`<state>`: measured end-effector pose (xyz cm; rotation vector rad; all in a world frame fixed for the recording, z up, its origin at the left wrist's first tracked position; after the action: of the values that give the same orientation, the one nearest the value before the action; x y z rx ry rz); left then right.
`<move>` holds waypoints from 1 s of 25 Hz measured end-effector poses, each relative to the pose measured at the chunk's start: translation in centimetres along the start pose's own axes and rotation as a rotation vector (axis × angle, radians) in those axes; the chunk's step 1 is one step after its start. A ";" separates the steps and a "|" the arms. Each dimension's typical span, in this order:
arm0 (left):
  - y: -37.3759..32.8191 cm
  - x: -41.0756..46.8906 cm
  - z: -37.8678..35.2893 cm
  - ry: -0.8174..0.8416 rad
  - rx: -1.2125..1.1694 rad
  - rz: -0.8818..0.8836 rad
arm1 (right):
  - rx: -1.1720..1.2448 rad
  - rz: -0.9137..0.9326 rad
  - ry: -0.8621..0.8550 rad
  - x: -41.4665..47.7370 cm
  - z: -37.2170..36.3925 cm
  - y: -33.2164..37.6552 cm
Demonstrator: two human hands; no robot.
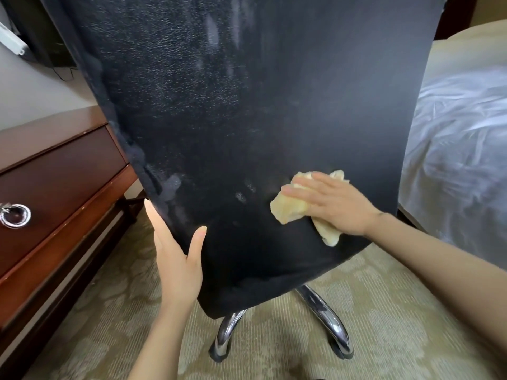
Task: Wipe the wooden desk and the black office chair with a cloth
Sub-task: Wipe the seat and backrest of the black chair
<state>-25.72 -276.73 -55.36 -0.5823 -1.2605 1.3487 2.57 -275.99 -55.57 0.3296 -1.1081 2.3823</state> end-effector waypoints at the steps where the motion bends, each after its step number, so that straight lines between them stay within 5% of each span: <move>1: 0.1 0.0 0.0 0.003 0.002 0.009 | 0.011 -0.022 -0.037 0.8 1.0 -0.9; 10: 0.9 0.8 0.8 0.086 -0.041 0.072 | -0.116 -0.044 -0.246 10.3 3.2 0.9; 15: 1.2 0.5 1.3 0.122 -0.051 0.136 | -0.211 0.109 0.023 9.3 -1.1 5.3; 25: 3.0 0.9 3.2 0.165 0.062 0.252 | -0.088 0.715 0.420 3.1 -7.2 15.2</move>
<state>-29.90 -276.29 -56.75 -0.8129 -1.0328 1.5084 -8.13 -277.79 -68.77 -0.6842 -1.2515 2.7799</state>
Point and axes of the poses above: each hand's wrist, its own x-axis towards the middle knuckle, its own z-axis out of the back of the hand, y = z × x, the point moved 3 cm from there along x, towards the middle knuckle, and after that the axes turned 13 degrees about z, right-handed, at the moved point
